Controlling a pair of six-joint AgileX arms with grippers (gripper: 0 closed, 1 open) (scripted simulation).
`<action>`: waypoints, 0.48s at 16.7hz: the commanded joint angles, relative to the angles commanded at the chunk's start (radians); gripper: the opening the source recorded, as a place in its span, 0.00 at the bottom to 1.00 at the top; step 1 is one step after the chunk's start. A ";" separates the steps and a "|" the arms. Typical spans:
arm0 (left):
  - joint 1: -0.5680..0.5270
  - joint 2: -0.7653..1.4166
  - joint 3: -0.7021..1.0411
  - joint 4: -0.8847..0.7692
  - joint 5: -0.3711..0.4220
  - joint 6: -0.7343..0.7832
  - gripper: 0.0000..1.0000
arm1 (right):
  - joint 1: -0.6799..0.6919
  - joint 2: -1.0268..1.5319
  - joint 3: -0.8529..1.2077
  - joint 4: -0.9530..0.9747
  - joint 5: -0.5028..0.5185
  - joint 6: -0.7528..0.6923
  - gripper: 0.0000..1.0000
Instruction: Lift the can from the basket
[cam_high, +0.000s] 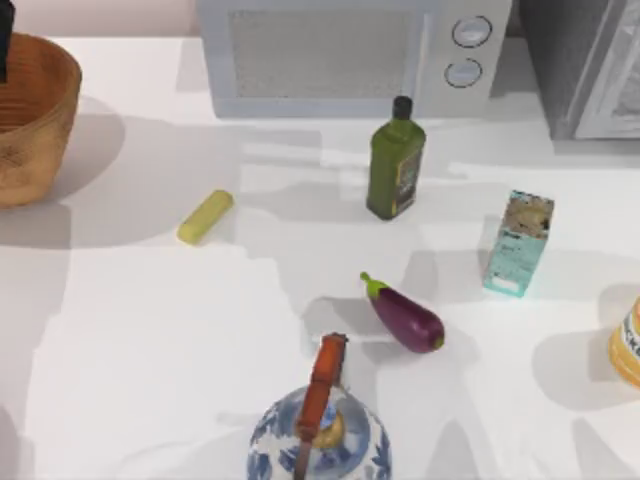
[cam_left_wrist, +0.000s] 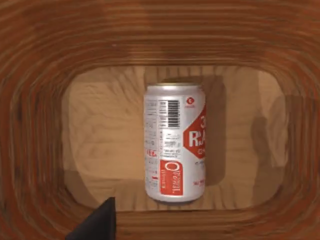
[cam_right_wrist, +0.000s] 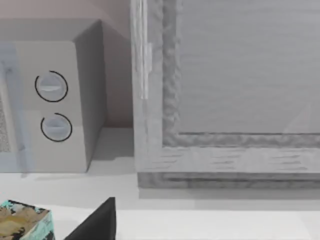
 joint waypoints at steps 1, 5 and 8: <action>0.007 0.068 0.062 -0.038 -0.001 0.008 1.00 | 0.000 0.000 0.000 0.000 0.000 0.000 1.00; 0.026 0.258 0.234 -0.145 -0.007 0.032 1.00 | 0.000 0.000 0.000 0.000 0.000 0.000 1.00; 0.031 0.299 0.271 -0.167 -0.009 0.037 1.00 | 0.000 0.000 0.000 0.000 0.000 0.000 1.00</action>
